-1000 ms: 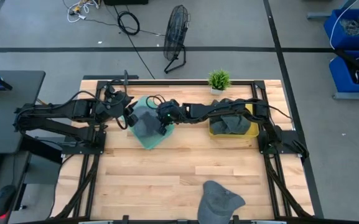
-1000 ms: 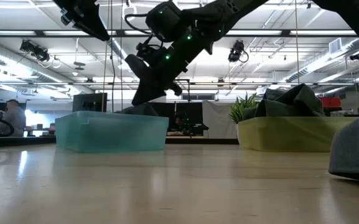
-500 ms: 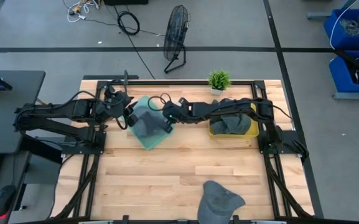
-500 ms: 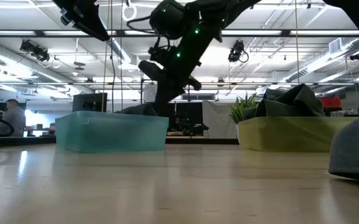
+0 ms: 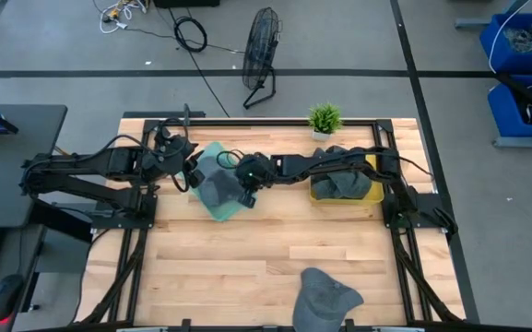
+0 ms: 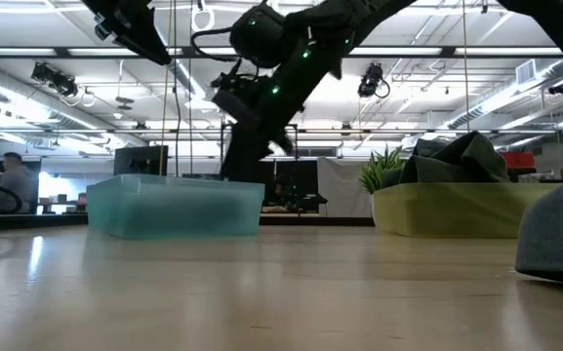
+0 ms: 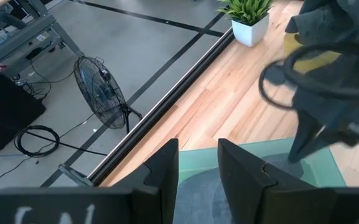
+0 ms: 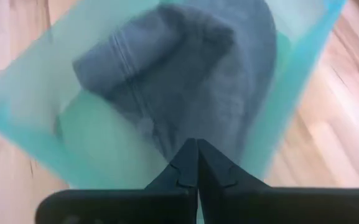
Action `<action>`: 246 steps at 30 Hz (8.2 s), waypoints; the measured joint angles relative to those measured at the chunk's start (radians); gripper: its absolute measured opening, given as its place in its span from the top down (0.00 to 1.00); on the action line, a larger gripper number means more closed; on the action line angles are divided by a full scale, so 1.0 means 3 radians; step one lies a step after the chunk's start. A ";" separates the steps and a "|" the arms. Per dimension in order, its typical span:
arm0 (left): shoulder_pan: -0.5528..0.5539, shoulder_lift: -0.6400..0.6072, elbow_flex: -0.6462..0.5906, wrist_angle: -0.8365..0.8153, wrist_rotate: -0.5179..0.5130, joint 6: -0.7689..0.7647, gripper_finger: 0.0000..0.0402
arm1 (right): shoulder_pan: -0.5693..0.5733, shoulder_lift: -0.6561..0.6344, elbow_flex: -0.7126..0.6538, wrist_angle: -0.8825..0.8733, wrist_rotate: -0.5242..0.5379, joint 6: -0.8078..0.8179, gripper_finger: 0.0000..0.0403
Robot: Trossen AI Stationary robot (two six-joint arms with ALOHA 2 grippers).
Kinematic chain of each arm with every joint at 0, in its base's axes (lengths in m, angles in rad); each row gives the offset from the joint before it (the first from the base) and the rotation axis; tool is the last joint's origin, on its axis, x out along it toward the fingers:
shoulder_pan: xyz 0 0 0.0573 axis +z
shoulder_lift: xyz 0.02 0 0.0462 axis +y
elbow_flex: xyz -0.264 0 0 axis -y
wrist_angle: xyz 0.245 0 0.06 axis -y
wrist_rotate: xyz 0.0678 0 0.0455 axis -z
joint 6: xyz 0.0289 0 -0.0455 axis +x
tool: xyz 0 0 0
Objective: Pick & Place hat
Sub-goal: Put the blue cap into the green bin
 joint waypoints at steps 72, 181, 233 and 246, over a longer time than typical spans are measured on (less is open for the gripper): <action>-0.0001 0.0000 0.0000 -0.0070 0.0163 -0.0609 0.71 | 0.1859 -0.0135 -0.0178 -0.2112 -0.1770 -0.0940 0.65; -0.0245 0.0412 -0.0817 0.0791 0.1218 -0.0281 0.71 | -0.0102 -0.0527 -0.0161 0.0275 -0.0840 0.0762 0.99; 0.0281 0.0196 -0.0597 0.0384 0.0962 -0.0088 0.71 | -0.0730 -0.0527 -0.0161 0.1284 -0.1064 0.1502 0.98; 0.0189 0.0295 -0.0592 0.1722 0.1185 0.0439 0.71 | -0.0787 -0.0527 -0.0161 0.1348 -0.1070 0.1623 0.98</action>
